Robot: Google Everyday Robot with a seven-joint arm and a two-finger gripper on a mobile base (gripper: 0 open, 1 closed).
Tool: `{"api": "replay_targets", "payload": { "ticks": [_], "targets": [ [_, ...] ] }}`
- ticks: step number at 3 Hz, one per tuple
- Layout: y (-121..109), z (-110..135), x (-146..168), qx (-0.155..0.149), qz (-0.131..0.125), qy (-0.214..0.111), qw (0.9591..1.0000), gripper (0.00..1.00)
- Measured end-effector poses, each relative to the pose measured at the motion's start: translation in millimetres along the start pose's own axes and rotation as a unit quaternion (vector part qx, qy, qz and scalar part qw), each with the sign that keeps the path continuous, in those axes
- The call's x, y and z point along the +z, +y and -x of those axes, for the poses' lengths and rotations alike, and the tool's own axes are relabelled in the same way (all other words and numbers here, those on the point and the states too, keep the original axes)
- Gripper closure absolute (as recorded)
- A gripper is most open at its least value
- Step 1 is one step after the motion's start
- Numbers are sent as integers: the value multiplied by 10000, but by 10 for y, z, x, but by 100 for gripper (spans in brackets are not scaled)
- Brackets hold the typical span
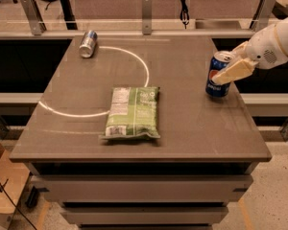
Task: Pick pepsi can
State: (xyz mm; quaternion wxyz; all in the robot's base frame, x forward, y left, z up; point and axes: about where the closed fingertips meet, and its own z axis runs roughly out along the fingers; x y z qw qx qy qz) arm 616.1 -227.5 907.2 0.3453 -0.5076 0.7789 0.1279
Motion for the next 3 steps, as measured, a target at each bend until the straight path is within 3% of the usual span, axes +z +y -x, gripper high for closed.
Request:
{"api": "replay_targets", "payload": {
  "ticks": [1,2,3],
  "targets": [
    [34,335,-201,-308,-33,-216,9993,88],
    [90,840,-546,-892,-145,-528,9945,100],
    [66,877,-590,-927,-198,-559,9939,100]
  ]
}}
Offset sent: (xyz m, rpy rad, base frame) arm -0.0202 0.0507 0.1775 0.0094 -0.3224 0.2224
